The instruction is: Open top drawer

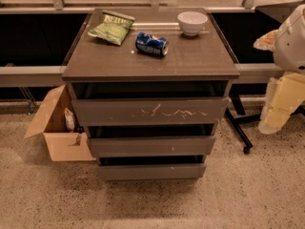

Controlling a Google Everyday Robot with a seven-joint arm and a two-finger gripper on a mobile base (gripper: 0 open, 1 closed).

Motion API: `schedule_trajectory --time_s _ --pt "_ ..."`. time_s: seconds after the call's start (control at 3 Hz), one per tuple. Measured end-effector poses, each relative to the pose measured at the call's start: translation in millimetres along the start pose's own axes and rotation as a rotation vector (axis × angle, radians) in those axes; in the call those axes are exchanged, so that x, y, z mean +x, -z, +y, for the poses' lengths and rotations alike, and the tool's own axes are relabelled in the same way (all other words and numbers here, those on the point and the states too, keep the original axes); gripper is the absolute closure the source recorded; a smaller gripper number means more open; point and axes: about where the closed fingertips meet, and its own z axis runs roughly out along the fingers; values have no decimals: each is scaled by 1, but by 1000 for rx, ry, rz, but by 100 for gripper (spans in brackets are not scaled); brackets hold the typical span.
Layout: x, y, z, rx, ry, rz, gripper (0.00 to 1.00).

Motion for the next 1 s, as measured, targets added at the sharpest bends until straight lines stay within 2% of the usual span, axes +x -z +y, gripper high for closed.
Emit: schedule_trajectory --time_s 0.67,1.0 --pt "6 -58 -17 -72 92 -116 0" --pt "11 -94 -24 -119 73 -159 0"
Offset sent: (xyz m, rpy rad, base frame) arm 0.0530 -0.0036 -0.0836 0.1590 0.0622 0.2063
